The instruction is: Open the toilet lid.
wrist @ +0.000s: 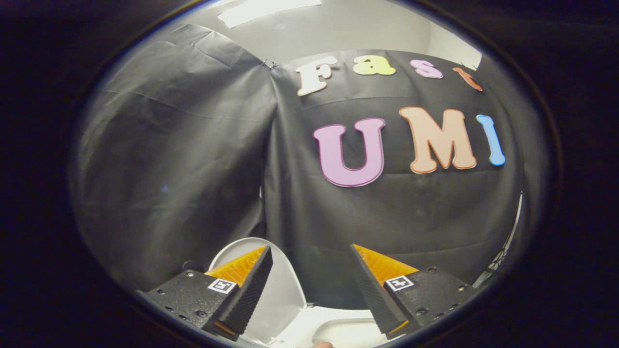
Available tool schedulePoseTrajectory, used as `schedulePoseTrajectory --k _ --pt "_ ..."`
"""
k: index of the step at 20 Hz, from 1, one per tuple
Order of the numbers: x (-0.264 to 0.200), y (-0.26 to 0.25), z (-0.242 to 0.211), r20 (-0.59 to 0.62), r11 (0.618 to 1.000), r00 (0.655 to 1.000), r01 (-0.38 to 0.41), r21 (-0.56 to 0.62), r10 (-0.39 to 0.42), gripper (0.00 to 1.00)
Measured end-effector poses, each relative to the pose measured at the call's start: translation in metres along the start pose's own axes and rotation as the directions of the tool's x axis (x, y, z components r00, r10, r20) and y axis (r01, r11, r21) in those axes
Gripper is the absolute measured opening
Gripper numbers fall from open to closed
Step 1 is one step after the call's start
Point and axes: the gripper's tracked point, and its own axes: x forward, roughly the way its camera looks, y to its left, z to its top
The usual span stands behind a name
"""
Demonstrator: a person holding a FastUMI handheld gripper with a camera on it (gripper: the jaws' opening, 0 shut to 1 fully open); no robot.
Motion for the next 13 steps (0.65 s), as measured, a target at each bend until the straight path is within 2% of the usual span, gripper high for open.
schedulePoseTrajectory --k 6,13 --pt "-0.038 -0.082 -0.002 -0.002 0.991 0.991 0.132 0.011 -0.132 0.96" --pt "-0.093 -0.176 -0.026 -0.036 0.96 0.96 0.278 0.038 -0.276 0.96"
